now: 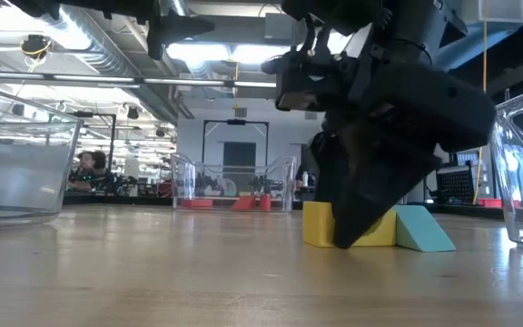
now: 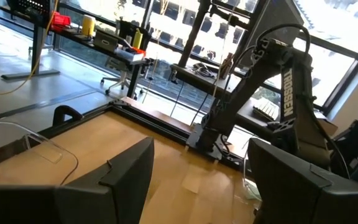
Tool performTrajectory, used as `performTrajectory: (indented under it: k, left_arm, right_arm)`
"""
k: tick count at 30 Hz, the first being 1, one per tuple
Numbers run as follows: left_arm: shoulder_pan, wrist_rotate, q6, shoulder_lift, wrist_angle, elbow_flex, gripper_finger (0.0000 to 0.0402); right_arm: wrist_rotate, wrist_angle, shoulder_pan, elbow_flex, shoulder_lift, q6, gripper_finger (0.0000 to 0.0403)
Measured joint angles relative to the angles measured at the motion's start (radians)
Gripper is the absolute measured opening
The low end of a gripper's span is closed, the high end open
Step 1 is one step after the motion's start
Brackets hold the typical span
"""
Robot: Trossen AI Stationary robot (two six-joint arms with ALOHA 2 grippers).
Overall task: Sort & place blocks by color
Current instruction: Put the yellow block in the left transparent bin
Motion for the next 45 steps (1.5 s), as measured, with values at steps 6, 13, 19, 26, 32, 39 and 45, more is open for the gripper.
performTrajectory:
  k: [6, 13, 19, 26, 32, 39, 45]
  left_arm:
    - [0.000, 0.000, 0.000, 0.000, 0.000, 0.000, 0.0251]
    - [0.000, 0.043, -0.023, -0.006, -0.004, 0.000, 0.0251]
    - [0.000, 0.092, -0.053, -0.046, -0.001, 0.001, 0.0251]
    - [0.000, 0.092, -0.053, -0.060, -0.005, 0.001, 0.0251]
    - [0.000, 0.082, -0.053, -0.056, -0.003, 0.001, 0.0251]
    - [0.002, 0.024, -0.061, -0.046, -0.001, 0.001, 0.0251]
    - [0.002, -0.008, -0.113, -0.015, 0.000, 0.001, 0.0251]
  right_arm:
    - [0.019, 0.014, -0.001, -0.001, 0.002, 0.020, 0.0149]
    - [-0.036, -0.036, -0.046, -0.008, -0.035, 0.007, 0.0124]
    - [-0.102, -0.092, -0.161, -0.068, -0.187, -0.050, 0.0124]
    - [-0.102, 0.240, -0.278, -0.339, -0.479, 0.055, 0.0124]
    - [-0.101, 0.653, -0.292, -0.595, -0.663, 0.175, 0.0124]
    - [-0.098, 0.851, -0.303, -0.620, -0.689, 0.136, 0.0124]
    - [-0.099, 0.925, -0.305, -0.578, -0.672, 0.083, 0.0124]
